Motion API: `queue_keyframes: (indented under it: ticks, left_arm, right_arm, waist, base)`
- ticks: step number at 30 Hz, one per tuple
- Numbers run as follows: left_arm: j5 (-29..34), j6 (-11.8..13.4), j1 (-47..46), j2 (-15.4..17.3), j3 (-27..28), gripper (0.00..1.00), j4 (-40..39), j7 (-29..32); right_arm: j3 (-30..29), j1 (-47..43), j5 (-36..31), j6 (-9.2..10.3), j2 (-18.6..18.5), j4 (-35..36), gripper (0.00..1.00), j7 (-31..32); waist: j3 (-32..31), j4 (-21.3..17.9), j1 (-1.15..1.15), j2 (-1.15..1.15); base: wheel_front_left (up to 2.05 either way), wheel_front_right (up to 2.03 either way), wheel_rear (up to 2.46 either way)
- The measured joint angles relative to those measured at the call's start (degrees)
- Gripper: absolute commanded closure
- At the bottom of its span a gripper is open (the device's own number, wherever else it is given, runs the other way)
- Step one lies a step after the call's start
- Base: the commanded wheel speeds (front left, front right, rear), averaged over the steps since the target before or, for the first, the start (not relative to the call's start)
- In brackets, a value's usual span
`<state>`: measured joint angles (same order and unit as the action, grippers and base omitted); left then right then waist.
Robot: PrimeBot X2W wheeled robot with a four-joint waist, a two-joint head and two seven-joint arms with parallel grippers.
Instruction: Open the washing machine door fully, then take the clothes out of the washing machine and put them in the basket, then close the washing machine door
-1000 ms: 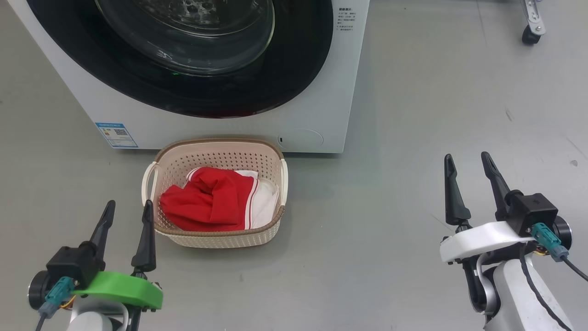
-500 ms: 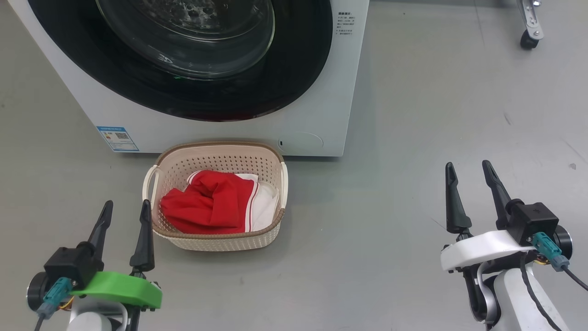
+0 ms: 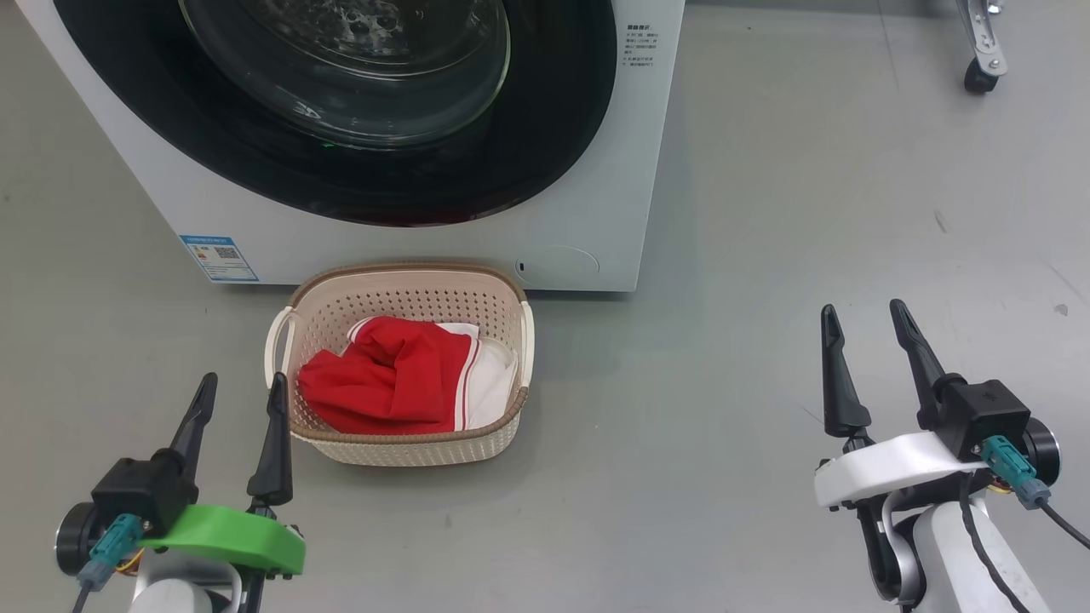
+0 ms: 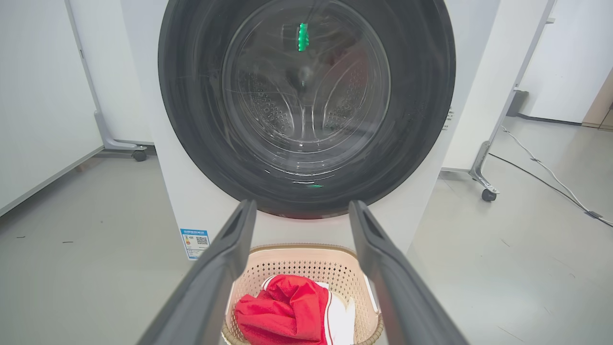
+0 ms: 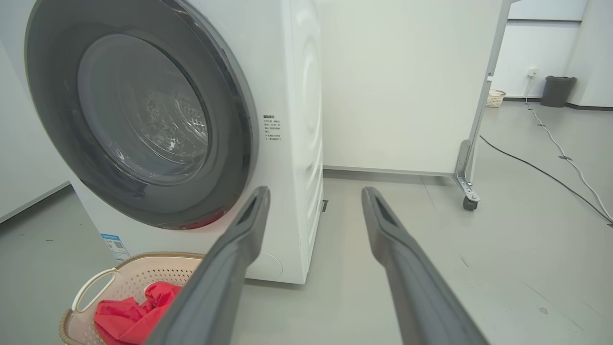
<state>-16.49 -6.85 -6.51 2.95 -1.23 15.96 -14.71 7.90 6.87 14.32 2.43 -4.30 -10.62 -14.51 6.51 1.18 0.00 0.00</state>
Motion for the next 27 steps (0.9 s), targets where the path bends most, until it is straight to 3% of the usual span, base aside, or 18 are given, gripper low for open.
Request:
queue_keyframes:
  ticks: [15,27]
  left_arm:
    - [0.34,-0.01,0.01,-0.19,-0.26,0.00,-0.34,0.00]
    - [-2.85,-0.04,0.02,-0.24,-0.49,0.00,-1.00,0.00]
  right_arm:
    - [-0.48,-0.34,-0.35,-0.01,0.38,0.65,0.00,0.00]
    - [-0.52,-0.36,-0.71,-0.60,0.64,0.68,0.00,0.00]
  waist:
    - [0.42,-0.03,0.00,0.00]
    - [0.44,-0.11,0.00,0.00]
  base:
    - [0.00,0.00,0.00]
    - [0.00,0.00,0.00]
